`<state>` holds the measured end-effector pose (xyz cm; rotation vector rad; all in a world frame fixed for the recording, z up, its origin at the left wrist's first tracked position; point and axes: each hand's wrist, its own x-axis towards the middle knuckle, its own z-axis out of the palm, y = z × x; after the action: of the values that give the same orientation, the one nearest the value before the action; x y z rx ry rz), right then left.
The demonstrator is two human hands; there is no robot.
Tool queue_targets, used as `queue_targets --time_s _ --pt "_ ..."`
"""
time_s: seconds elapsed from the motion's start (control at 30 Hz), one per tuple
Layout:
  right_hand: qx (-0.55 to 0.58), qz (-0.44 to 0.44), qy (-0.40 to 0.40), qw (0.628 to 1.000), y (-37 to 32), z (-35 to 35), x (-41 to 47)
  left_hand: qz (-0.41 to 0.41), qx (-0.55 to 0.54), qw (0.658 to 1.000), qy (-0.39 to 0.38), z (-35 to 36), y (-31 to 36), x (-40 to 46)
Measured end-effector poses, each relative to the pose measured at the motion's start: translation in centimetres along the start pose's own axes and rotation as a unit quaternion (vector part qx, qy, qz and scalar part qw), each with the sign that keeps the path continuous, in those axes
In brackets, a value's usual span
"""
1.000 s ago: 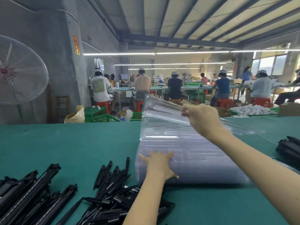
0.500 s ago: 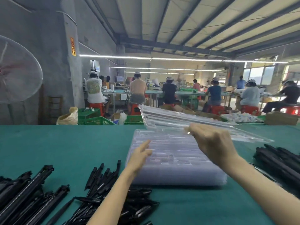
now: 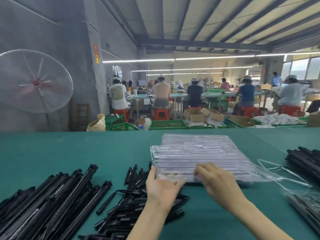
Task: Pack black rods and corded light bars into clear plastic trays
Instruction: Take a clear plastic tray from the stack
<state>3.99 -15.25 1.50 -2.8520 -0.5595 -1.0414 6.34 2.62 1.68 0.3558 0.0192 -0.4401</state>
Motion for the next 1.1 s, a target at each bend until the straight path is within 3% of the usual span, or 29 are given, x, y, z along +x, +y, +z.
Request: queue_targets --time_s 0.13,0.2,0.3,0.43,0.7,0.8,0.93,1.03,1.1 --pt "0.204 -0.047 -0.130 0.969 -1.4 -1.5 1.0 0.028 -0.002 0.999 0.019 0.2 -0.6 -1.1" --pt "0.299 -0.036 -0.113 0.947 -2.8 -2.1 1.6 0.039 -0.006 0.999 0.027 0.8 -0.8 -1.6" --pt "0.337 -0.015 -0.077 0.938 -3.5 -2.1 2.5 0.052 -0.008 0.998 0.026 1.1 -1.1 -2.2" --pt "0.455 0.065 -0.144 0.876 -2.6 -2.6 3.1 0.046 0.005 0.999 0.007 1.1 -1.2 -2.6" --pt "0.467 0.081 -0.261 0.841 -2.3 -2.6 4.2 0.040 -0.013 0.999 0.008 -0.1 -1.4 -2.0" --pt "0.455 0.057 -0.249 0.853 -2.8 -2.6 4.5 0.042 -0.028 0.999 -0.015 -0.8 -1.4 -1.6" --pt "0.254 -0.063 -0.211 0.942 -3.5 -2.1 5.0 0.043 -0.031 0.996 -0.075 -1.5 -1.5 -1.7" --pt "0.194 -0.119 -0.214 0.950 -3.8 -1.9 5.2 0.105 0.023 0.986 -0.128 -2.2 -1.7 -1.8" --pt "0.198 -0.116 -0.191 0.954 -4.0 -1.7 5.2 0.144 0.118 0.974 -0.131 -2.7 -2.1 -1.7"
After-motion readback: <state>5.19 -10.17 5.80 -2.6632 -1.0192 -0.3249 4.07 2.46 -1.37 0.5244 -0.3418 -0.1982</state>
